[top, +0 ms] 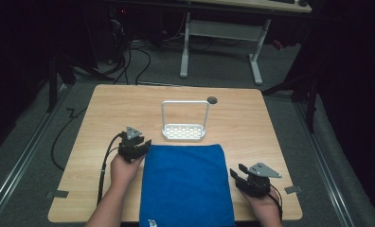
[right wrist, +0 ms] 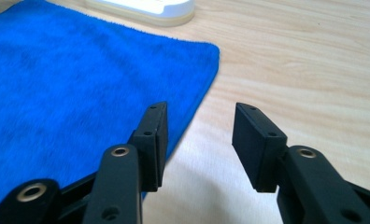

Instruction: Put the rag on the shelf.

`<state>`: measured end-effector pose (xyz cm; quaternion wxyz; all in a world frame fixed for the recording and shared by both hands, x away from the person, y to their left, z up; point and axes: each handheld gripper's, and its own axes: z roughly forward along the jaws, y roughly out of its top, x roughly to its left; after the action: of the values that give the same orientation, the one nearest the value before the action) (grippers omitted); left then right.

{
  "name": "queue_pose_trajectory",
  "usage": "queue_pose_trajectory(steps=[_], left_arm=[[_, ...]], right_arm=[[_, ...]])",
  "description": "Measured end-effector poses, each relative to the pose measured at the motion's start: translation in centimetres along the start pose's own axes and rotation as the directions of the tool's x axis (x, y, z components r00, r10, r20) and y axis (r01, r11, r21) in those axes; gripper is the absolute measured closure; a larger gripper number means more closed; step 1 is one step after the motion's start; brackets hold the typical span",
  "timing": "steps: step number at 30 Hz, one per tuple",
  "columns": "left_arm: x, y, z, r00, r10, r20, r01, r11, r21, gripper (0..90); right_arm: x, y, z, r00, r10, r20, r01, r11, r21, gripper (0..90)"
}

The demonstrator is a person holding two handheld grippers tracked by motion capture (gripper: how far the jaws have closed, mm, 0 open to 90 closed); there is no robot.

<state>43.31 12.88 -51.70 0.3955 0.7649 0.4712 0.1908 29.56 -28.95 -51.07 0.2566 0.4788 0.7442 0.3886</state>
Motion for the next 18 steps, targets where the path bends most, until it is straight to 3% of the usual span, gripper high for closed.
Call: queue_pose_trajectory(steps=[2, 5, 8, 11, 16, 18], left_arm=[[0.7, -0.1, 0.1, 0.9992, -0.032, 0.022, 0.032, 0.9994, 0.010, 63.7], [0.7, -0.2, 0.4, 0.9987, -0.038, 0.036, 0.037, 0.9992, 0.017, 63.1], [0.3, -0.1, 1.4, 0.9977, -0.031, 0.061, 0.029, 0.9984, 0.048, 60.5], [0.0, -0.3, 2.0, 0.9976, -0.035, 0.060, 0.031, 0.9974, 0.065, 60.8], [-0.1, -0.3, 1.9, 0.9968, -0.039, 0.070, 0.034, 0.9965, 0.076, 61.5], [-0.5, -0.3, 1.8, 0.9970, -0.023, 0.073, 0.016, 0.9962, 0.085, 60.7]], right_arm=[[0.1, 0.9, 0.8, 0.9999, -0.012, 0.001, 0.012, 1.000, 0.005, 54.2], [0.2, 1.5, 1.6, 0.9999, -0.013, 0.003, 0.013, 1.000, 0.012, 54.2], [0.3, 2.6, 3.1, 0.9997, -0.022, 0.010, 0.021, 0.999, 0.037, 54.6], [0.0, 3.3, 3.9, 0.9999, -0.005, 0.014, 0.004, 0.999, 0.050, 56.1], [-0.2, 4.2, 4.9, 0.9996, -0.010, 0.028, 0.008, 0.998, 0.057, 57.9], [-0.5, 4.7, 5.9, 0.9995, 0.005, 0.032, -0.007, 0.998, 0.068, 57.9]])
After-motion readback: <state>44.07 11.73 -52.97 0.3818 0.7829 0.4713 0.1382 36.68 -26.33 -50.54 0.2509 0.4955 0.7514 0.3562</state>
